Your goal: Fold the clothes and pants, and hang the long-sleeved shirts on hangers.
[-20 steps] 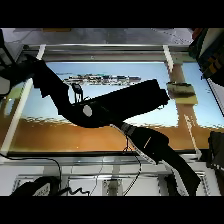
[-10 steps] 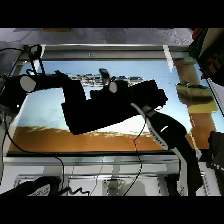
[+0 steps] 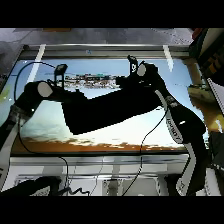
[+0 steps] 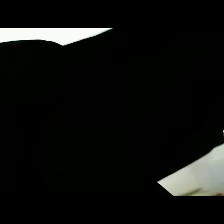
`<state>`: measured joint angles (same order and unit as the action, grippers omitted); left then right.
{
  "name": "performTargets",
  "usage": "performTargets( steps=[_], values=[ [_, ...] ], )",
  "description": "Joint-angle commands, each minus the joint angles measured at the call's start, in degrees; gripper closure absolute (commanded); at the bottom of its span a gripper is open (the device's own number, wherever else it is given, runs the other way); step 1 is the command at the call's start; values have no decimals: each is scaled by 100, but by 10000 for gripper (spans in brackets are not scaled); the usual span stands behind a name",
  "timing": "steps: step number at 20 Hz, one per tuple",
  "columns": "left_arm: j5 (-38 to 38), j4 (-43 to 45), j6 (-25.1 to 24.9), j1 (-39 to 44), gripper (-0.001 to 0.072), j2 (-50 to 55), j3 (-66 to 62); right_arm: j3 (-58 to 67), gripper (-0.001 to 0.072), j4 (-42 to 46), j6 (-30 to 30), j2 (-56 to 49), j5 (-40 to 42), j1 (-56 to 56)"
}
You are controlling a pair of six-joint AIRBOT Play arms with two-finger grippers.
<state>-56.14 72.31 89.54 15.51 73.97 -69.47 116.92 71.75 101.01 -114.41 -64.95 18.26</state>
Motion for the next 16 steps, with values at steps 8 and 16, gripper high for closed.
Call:
performTargets(
  steps=[8,16],
  values=[
    [546,-96,-258,1161,185,704,122,2,685,70,-168,72,-332,-109],
    [-299,1561,-367,-627,185,79,203,2,685,81,-173,72,-546,-479]
  ],
)
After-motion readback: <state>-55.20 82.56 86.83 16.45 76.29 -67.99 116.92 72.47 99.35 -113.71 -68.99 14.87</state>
